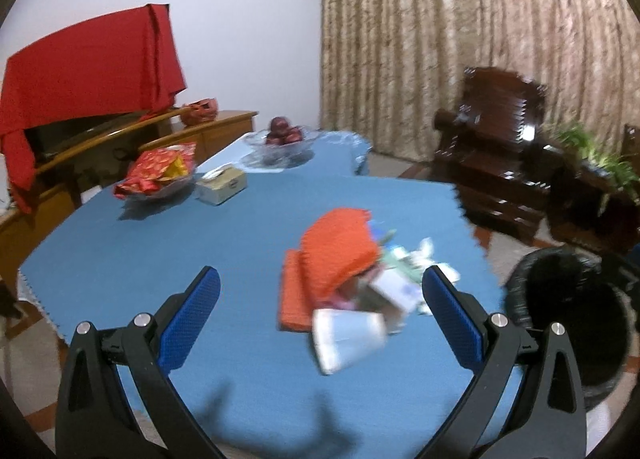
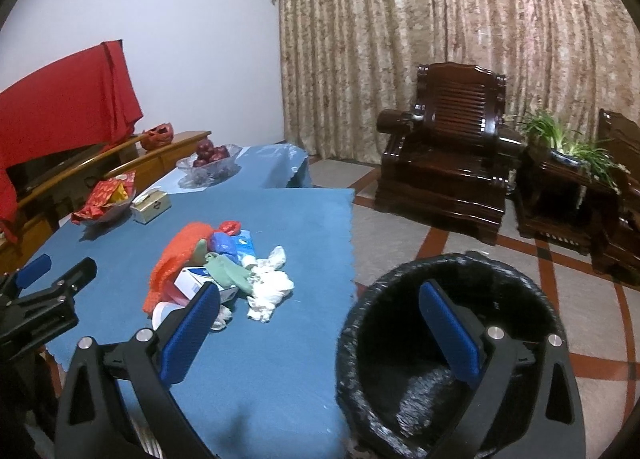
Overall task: Collect trash
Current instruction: 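Close the left tool on the white paper cup while the right tool approaches tissues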
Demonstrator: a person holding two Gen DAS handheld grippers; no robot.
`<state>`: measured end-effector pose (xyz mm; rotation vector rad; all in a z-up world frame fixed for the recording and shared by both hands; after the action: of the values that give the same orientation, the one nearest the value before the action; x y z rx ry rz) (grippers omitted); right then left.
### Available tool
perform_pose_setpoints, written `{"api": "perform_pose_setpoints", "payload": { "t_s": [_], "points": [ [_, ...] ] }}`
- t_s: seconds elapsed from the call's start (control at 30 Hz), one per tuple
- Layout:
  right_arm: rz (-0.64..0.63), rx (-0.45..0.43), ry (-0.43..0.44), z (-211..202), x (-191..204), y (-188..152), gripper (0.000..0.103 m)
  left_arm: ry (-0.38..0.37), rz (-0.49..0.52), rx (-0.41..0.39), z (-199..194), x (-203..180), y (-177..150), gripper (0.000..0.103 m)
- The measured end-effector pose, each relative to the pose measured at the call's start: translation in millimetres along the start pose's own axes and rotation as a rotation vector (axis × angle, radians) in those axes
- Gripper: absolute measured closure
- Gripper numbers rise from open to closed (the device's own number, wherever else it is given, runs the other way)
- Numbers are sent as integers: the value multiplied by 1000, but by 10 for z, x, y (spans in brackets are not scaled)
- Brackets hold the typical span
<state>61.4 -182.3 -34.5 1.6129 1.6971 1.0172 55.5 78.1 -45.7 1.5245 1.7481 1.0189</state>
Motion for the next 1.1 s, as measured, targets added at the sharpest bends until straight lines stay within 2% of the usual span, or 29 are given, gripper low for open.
{"api": "perform_pose_setpoints", "payload": {
  "t_s": [0.13,0.27,0.47,0.63,1.1],
  "points": [
    [-17,26,33,231,123,-29,6,18,-38,4,164,190,-61,5],
    [-40,46,52,468,236,-98,6,33,-25,40,343,256,-135,5],
    [-59,65,83,732,316,-204,8,7,-6,77,591,243,-252,5],
    [-52,85,68,842,244,-240,8,-36,-5,127,798,114,-376,5],
    [-43,128,60,1120,106,-347,8,-40,18,209,1262,-172,-561,5]
  ]
}}
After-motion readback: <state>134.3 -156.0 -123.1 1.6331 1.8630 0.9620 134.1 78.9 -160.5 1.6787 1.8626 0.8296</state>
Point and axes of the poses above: each gripper's, at about its wrist camera, not at the fingertips, and z roughly the way its jaws point, x to its left, y to its top, the point moved 2 cm from there along z, roughly the way its jaws point, and after that the axes turned 3 degrees about x, right-handed, at the moved point
